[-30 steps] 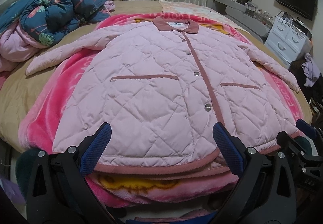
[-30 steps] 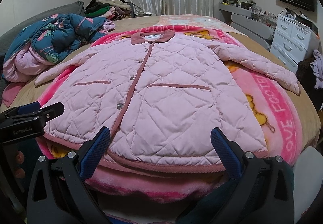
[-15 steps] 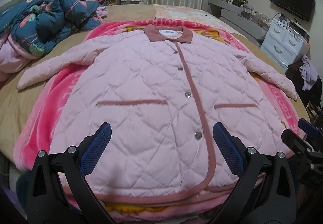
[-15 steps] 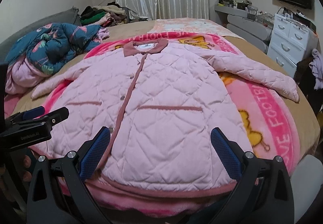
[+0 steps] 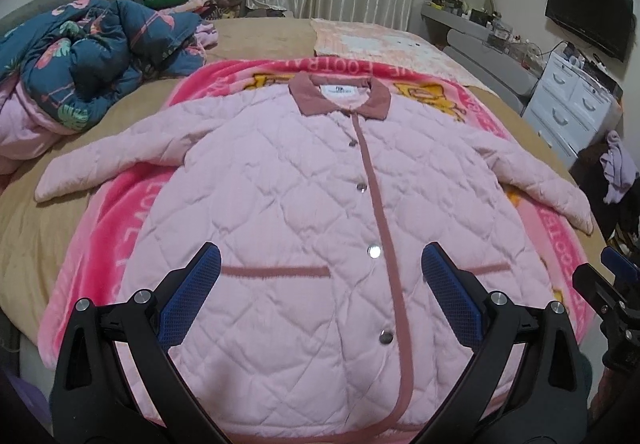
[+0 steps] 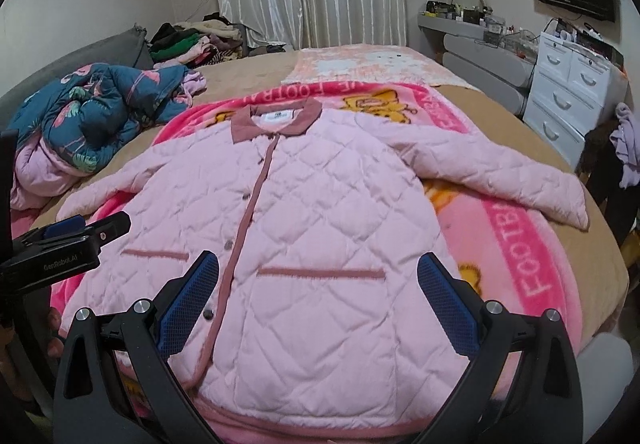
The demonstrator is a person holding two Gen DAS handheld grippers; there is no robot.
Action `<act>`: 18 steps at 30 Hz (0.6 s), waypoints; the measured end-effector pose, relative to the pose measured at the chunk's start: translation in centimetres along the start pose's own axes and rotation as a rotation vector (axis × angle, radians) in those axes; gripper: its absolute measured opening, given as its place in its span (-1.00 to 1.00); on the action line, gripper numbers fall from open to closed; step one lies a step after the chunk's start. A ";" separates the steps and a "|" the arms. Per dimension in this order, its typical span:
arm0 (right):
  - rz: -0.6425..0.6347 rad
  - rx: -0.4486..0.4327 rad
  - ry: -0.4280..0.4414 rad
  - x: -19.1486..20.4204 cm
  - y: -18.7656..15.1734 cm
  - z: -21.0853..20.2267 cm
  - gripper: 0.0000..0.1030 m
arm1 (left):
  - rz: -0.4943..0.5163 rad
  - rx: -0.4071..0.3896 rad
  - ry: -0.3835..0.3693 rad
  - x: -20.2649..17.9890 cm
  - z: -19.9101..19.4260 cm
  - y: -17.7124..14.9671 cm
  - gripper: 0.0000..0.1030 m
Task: Fold large clothes
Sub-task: 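Move the right gripper toward the sleeve nearest it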
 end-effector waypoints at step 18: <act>0.035 -0.090 -0.006 -2.8 9.3 3.9 0.92 | 0.027 -0.039 0.024 -2.6 3.7 8.5 0.82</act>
Point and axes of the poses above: each gripper's, at about its wrist camera, not at the fingertips, and z roughly the way its jaws point, x to its left, y to its top, the point moved 7 cm from there along z, roughly the way its jaws point, and after that the axes turned 12 degrees about -x, right-handed, at the moved point
